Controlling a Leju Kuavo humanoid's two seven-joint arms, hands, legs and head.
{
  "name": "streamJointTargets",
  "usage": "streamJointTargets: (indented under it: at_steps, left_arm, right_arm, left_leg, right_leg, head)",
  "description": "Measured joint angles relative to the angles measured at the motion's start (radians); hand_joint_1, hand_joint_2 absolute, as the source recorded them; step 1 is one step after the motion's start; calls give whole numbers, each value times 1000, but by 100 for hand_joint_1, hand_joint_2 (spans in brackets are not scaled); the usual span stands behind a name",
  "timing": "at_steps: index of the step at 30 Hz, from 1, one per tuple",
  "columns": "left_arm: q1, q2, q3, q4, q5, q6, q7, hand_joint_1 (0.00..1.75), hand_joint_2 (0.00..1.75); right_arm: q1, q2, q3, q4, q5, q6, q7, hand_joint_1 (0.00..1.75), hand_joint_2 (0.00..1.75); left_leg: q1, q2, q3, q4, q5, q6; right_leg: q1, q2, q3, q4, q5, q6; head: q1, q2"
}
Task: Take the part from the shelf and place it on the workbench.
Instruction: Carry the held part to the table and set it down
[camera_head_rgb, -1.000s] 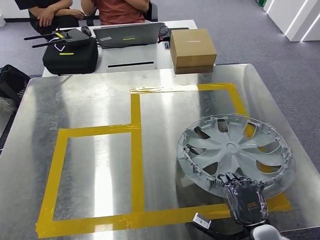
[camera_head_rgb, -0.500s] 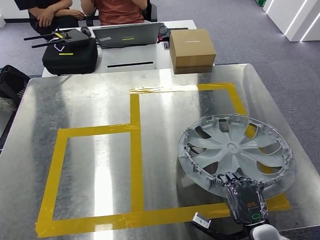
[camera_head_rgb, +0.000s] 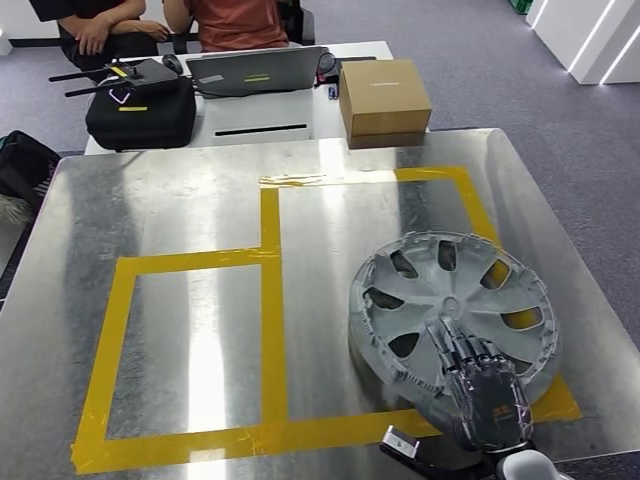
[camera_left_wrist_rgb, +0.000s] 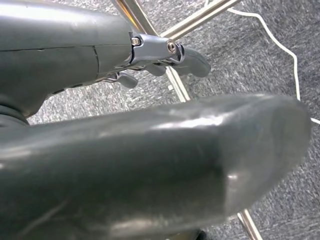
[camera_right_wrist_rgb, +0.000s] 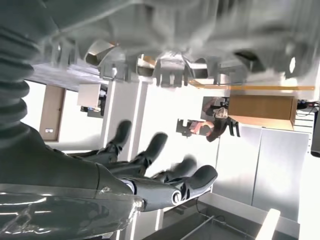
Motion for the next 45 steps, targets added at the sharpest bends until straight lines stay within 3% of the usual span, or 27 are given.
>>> streamJointTargets:
  at_steps: [23,29,31,33,34,35,36,38,40,43,45]
  left_arm:
    - [0,0,-23,0,-11,24,21,0,0]
    - [0,4,-25,0,-2,26,27,0,0]
    - [-1,3,-25,0,3,27,27,0,0]
    - [-3,3,-25,0,5,28,28,0,0]
    - [-4,4,-25,0,6,29,28,0,0]
    - [-4,4,-25,0,8,29,29,0,0]
    - [-5,5,-25,0,9,30,29,0,0]
    - [-6,4,-25,0,11,30,30,0,0]
    - [-7,5,-25,0,12,31,30,0,0]
    - [-8,9,-25,0,15,34,31,0,0]
    - [-6,10,-25,0,16,35,31,0,0]
  right_arm:
    - [0,13,17,25,0,-27,0,0,0]
    - [-1,18,19,29,0,-32,0,0,0]
    - [-2,19,19,31,1,-33,0,0,0]
    - [-2,20,21,34,1,-34,0,0,0]
    - [-1,20,22,36,1,-34,0,0,0]
    - [-1,21,24,39,1,-35,0,0,0]
    - [-1,22,25,40,1,-35,0,0,0]
    - [-3,23,26,43,1,-36,0,0,0]
    - [-6,25,27,44,1,-37,0,0,0]
    - [-9,28,30,47,1,-40,0,0,0]
    - [-10,29,32,49,1,-40,0,0,0]
  left_leg:
    - [0,0,1,0,0,0]
    - [-5,1,5,-11,10,26]
    - [-1,3,9,-28,21,34]
    - [-4,4,6,-30,25,36]
    - [-6,4,4,-30,26,36]
    - [-7,4,2,-29,29,34]
    - [-7,4,-1,-29,32,31]
    - [-5,3,-6,-25,38,22]
    - [-6,2,-12,-20,45,9]
    - [-8,-1,-19,-15,59,-10]
    - [-6,0,-34,4,33,-20]
  right_leg:
    - [0,0,1,0,0,0]
    - [-8,0,11,-2,2,22]
    - [-6,1,-21,70,-50,19]
    - [-3,1,-80,207,-121,16]
    - [-2,1,-102,261,-141,15]
    - [-2,1,-107,282,-141,15]
    - [-2,1,-92,262,-121,14]
    - [-3,1,-15,127,-64,15]
    - [-2,6,40,30,-30,9]
    - [1,14,25,27,-21,-16]
    - [1,12,9,29,-7,-35]
  head:
    - [0,0]
    - [0,0]
    - [3,0]
    - [5,0]
    - [5,0]
    - [5,0]
    - [5,0]
    - [6,0]
    - [5,0]
    - [3,0]
    - [2,0]
